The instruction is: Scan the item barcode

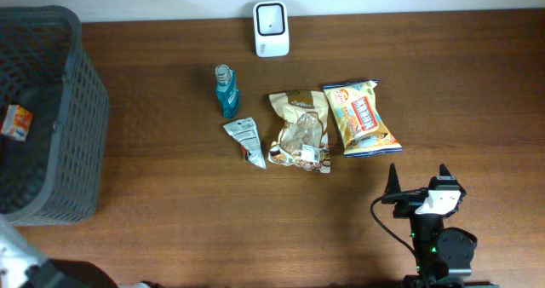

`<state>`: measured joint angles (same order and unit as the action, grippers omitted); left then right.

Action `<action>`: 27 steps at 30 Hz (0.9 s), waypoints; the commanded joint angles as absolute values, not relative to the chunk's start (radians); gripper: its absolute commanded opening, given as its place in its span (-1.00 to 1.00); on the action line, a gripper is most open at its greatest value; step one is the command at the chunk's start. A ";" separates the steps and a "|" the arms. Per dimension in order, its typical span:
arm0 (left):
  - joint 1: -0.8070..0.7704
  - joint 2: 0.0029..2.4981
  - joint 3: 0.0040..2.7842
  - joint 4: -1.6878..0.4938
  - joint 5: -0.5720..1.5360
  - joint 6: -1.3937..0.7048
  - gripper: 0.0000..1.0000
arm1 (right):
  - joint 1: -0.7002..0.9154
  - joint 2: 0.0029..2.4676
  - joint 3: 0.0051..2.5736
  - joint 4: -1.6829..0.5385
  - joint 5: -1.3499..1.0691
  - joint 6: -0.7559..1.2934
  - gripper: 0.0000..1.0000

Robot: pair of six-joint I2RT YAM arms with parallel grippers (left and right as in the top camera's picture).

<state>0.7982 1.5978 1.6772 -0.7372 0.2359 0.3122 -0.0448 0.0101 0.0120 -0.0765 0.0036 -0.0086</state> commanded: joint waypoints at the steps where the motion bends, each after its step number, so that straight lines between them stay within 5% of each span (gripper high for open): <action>1: 0.736 1.694 1.677 -0.709 0.125 0.509 0.99 | -0.039 0.004 0.006 -0.082 0.012 -0.010 0.97; 8: 0.645 1.849 1.677 -0.616 -0.113 0.633 0.90 | -0.039 0.004 0.006 -0.082 0.012 -0.010 0.97; 23: 0.639 2.055 1.677 -0.575 -0.276 0.724 0.67 | -0.039 0.004 0.006 -0.082 0.012 -0.010 0.97; 24: 0.637 2.064 1.677 -0.565 -0.273 0.724 0.40 | -0.039 0.004 0.006 -0.082 0.012 -0.010 0.97; 27: 0.637 2.082 1.677 -0.551 -0.266 0.732 0.22 | -0.039 0.004 0.006 -0.082 0.012 -0.010 0.97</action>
<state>0.6407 2.0521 1.6772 -0.5632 -0.2584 0.7074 -0.0448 0.0101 0.0120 -0.0765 0.0036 -0.0078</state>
